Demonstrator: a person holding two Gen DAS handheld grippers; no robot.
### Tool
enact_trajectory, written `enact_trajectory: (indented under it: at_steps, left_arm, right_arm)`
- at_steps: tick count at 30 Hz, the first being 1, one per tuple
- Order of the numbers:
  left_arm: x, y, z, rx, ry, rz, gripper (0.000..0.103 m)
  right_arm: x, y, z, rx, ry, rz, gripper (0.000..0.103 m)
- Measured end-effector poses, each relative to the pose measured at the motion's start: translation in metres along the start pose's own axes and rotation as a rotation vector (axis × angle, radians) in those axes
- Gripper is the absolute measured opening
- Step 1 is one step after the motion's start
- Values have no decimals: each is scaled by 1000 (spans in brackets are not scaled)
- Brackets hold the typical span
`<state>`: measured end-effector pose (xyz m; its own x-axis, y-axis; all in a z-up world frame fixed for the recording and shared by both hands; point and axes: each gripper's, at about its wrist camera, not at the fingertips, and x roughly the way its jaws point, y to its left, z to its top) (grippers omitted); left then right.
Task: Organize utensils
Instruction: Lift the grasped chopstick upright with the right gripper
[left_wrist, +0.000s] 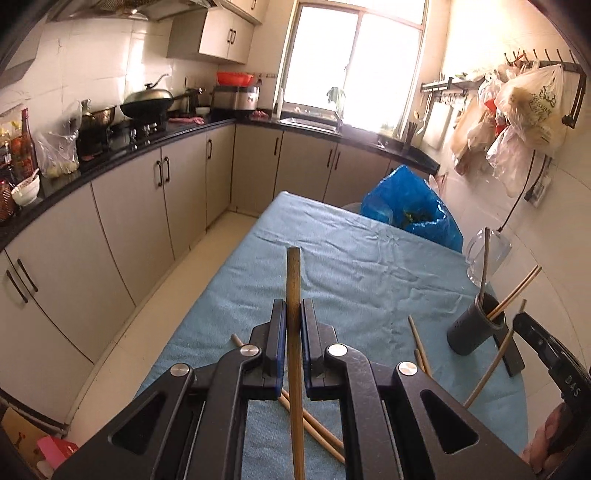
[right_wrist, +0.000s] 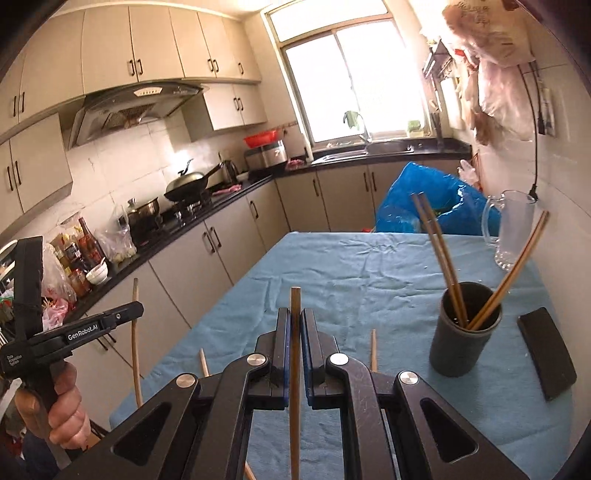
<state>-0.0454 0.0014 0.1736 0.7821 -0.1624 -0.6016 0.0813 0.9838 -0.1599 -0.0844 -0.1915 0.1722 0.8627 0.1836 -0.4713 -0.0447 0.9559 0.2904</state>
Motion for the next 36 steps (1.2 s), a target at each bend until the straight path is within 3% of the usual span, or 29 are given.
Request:
enact_trajectory:
  at_steps: [14,36]
  left_arm:
    - [6,-18,-1,22,27,-31,7]
    - [13,-76,5,114,31,-67,7]
  right_arm:
    - [-26,-25,-2,51,-67,-27,6]
    - [-67,-54,3,112,-148,-48,6]
